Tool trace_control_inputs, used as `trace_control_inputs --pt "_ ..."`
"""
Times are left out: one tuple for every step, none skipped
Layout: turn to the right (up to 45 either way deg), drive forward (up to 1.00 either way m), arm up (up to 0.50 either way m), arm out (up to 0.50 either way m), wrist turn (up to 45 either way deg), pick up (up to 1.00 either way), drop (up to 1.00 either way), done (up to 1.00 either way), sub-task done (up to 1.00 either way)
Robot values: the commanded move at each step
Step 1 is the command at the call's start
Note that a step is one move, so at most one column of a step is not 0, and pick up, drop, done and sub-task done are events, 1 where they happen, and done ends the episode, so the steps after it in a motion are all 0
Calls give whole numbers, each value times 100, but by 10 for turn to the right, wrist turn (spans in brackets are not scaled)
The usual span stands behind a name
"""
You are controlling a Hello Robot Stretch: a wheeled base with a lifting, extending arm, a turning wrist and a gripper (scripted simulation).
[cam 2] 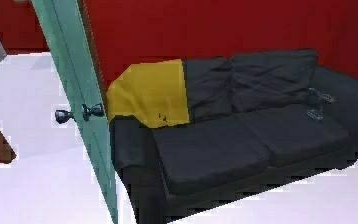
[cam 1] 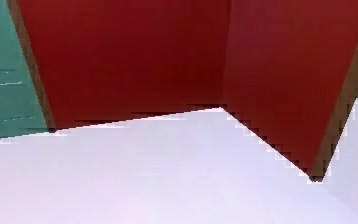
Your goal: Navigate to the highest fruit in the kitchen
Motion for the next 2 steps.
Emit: trace_control_inputs --pt "0 25 0 0 0 0 0 0 0" --pt "180 0 0 0 0 0 0 0 0"
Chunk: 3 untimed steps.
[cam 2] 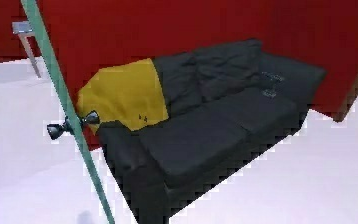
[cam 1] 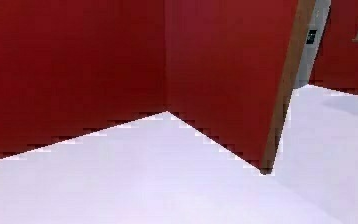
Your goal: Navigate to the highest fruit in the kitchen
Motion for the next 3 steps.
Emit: trace_control_inputs --pt "0 15 0 0 0 0 0 0 0" --pt "300 0 0 0 0 0 0 0 0" --pt "0 60 0 0 0 0 0 0 0"
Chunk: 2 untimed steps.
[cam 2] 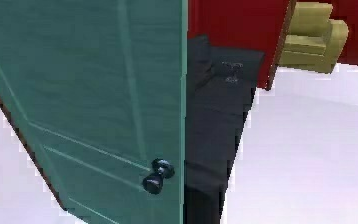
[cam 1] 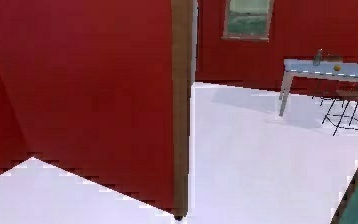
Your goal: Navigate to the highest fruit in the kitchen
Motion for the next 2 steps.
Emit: trace_control_inputs --pt "240 0 0 0 0 0 0 0 0" --pt "0 60 0 0 0 0 0 0 0"
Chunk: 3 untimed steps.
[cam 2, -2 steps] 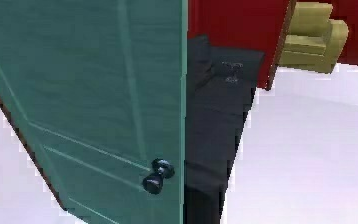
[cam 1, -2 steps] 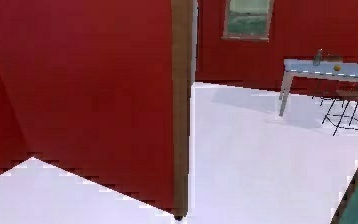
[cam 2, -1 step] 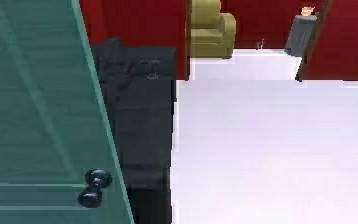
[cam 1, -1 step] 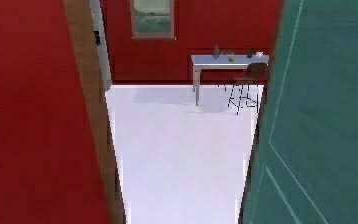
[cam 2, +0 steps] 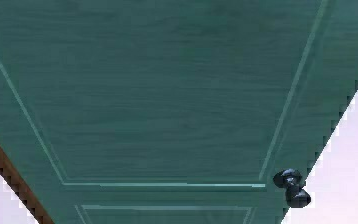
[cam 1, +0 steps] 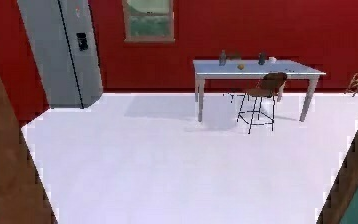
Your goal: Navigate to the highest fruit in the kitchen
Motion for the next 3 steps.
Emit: trace_control_inputs --pt "60 0 0 0 0 0 0 0 0" --pt "0 100 0 0 0 0 0 0 0" --pt "30 0 0 0 0 0 0 0 0"
